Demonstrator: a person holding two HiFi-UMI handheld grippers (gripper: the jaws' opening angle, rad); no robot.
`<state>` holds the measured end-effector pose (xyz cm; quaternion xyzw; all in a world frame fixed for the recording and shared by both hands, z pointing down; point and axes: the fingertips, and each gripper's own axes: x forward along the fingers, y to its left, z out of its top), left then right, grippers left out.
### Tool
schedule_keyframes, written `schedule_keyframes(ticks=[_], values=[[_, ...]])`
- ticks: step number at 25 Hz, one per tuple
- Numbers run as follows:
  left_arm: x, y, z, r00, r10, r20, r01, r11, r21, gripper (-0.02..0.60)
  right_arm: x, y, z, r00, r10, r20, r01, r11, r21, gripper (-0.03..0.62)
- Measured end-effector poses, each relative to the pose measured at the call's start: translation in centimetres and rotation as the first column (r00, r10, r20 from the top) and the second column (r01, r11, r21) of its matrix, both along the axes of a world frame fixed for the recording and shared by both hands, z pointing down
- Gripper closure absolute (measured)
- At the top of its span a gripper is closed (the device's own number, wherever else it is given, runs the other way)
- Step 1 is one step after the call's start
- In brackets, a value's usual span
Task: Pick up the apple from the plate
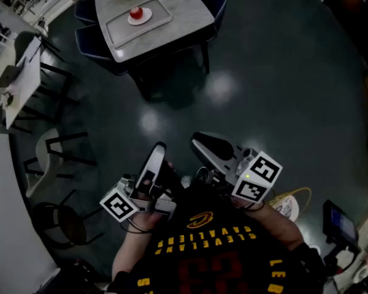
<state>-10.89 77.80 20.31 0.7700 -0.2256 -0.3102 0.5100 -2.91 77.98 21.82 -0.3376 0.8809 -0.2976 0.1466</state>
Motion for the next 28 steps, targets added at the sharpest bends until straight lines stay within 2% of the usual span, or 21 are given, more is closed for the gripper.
schedule_keyframes(ticks=[4, 8, 15, 21, 25, 28], values=[[-0.1, -0.1, 0.4, 1.0, -0.009, -0.006, 0.009, 1.0, -0.01, 0.541, -0.1, -0.1, 0.5, 1.0, -0.006, -0.006, 0.006, 1.0, -0.009, 0.536], [0.0, -3.4, 1.0, 1.0, -0.028, 0.013, 0.029, 0.999, -0.014, 0.541, 0.5, -3.4, 1.2, 1.0, 0.019, -0.003, -0.019, 1.0, -0.023, 0.536], [-1.1, -8.5, 1.0, 0.984, -0.04, 0.173, 0.029, 0.998, 0.063, 0.541, -0.9, -8.0, 0.6, 0.994, 0.056, -0.096, -0.054, 0.998, 0.019, 0.536], [-2.3, -16.3, 2.5, 0.943, -0.041, 0.331, 0.008, 0.995, 0.101, 0.541, -2.6, -15.5, 2.2, 0.987, 0.067, -0.143, -0.067, 0.998, 0.007, 0.536], [-4.0, -21.9, 2.0, 0.924, -0.048, 0.38, -0.007, 0.99, 0.143, 0.541, -4.2, -20.8, 2.4, 0.983, 0.079, -0.166, -0.08, 0.997, -0.001, 0.536], [-5.5, -25.1, 0.9, 0.923, -0.046, 0.382, -0.02, 0.986, 0.168, 0.541, -5.6, -24.1, 1.7, 0.978, 0.093, -0.185, -0.095, 0.995, -0.003, 0.536]])
